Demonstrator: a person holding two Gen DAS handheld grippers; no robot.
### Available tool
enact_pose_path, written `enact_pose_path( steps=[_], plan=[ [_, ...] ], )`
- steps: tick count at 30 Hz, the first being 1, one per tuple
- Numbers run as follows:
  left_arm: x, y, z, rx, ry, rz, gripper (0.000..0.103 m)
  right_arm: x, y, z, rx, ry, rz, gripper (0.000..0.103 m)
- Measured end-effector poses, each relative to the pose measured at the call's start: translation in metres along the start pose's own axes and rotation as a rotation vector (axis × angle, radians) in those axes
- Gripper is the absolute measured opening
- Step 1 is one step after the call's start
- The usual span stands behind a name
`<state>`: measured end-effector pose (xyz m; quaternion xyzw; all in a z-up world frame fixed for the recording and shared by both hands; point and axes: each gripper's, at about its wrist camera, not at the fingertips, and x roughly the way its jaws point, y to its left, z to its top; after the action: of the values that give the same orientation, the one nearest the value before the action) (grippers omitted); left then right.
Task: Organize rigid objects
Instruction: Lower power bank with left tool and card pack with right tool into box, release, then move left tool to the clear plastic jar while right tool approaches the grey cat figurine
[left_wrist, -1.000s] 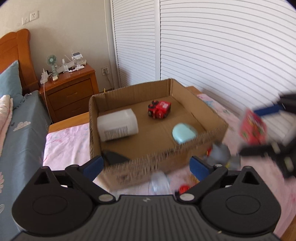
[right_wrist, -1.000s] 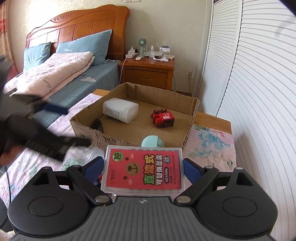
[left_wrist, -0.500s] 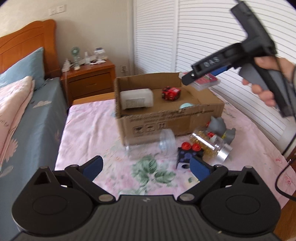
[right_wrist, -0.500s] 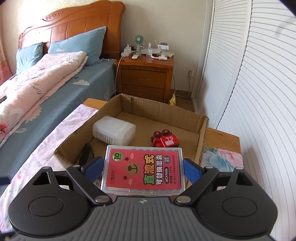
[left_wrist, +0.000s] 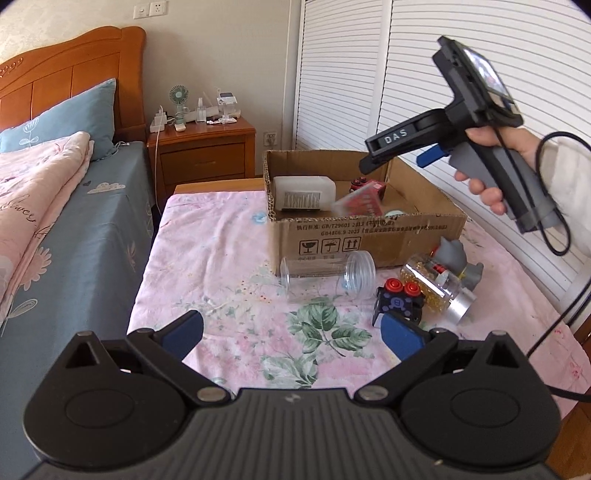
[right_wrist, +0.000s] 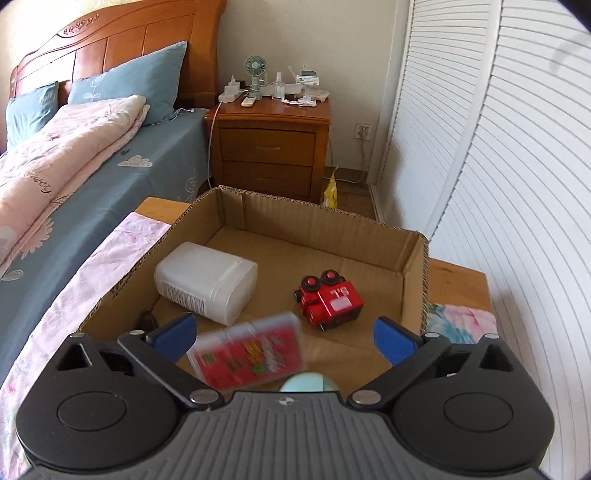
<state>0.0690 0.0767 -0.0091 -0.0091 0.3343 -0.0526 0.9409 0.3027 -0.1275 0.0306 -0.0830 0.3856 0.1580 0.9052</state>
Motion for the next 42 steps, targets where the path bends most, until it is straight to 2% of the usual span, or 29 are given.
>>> enact_pose_path(
  steps=[10,18,24,36,38,42],
  plan=[
    [0.004,-0.007,-0.001,0.008,0.029,-0.008,0.102,-0.046,-0.004,-0.031,0.035,-0.041,-0.036,0.103],
    [0.007,0.000,-0.004,-0.030,0.059,-0.004,0.102,-0.070,0.000,-0.074,0.041,-0.086,-0.072,0.103],
    [0.007,0.002,-0.008,-0.033,0.065,0.008,0.102,-0.060,-0.002,-0.104,0.111,-0.066,-0.110,0.103],
    [0.008,-0.001,-0.013,-0.022,0.078,0.008,0.102,-0.010,-0.034,-0.126,0.312,0.000,-0.200,0.103],
    [0.009,-0.001,-0.013,-0.018,0.082,0.009,0.102,-0.009,-0.041,-0.132,0.340,0.014,-0.201,0.103],
    [0.012,-0.002,-0.012,-0.012,0.089,0.007,0.102,-0.015,-0.050,-0.147,0.366,0.009,-0.151,0.103]
  ],
)
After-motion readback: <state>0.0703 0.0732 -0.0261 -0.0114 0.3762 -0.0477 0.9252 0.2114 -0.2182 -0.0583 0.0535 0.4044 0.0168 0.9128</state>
